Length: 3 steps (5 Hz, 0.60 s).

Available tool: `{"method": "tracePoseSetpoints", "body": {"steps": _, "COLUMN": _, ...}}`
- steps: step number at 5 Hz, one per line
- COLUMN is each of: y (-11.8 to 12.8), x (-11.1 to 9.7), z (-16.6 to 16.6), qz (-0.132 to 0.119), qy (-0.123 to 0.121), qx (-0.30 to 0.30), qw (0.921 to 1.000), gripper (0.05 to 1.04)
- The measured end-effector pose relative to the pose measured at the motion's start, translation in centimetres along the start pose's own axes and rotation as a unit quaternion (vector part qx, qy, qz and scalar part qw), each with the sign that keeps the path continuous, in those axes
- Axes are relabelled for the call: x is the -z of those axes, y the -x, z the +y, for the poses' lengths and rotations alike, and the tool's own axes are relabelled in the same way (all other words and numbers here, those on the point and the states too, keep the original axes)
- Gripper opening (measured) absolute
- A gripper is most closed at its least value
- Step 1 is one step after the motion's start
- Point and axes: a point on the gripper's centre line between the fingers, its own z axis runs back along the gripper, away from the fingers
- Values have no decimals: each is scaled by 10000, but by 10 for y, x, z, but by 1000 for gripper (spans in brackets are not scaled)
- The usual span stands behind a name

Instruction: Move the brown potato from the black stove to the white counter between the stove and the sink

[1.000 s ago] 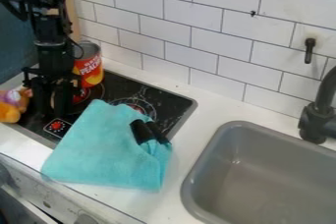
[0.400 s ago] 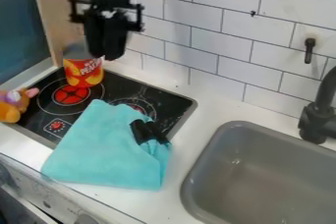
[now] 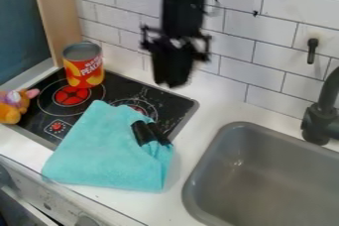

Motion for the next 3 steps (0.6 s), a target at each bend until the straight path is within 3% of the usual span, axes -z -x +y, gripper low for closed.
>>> {"method": "tracePoseSetpoints", "body": {"steps": 1, "y": -10, "x": 25, "z": -9, "qz": -110, "qy": -71, "qx": 248, "qw": 9996, "gripper": 330}}
{"method": "tracePoseSetpoints", "body": {"steps": 2, "y": -16, "x": 44, "z": -8, "qz": -100, "qy": 8, "qx": 173, "qw": 9998, "gripper": 330}}
{"method": "tracePoseSetpoints", "body": {"steps": 3, "y": -25, "x": 59, "z": -3, "qz": 24, "qy": -70, "qx": -90, "qw": 9999, "gripper": 330}}
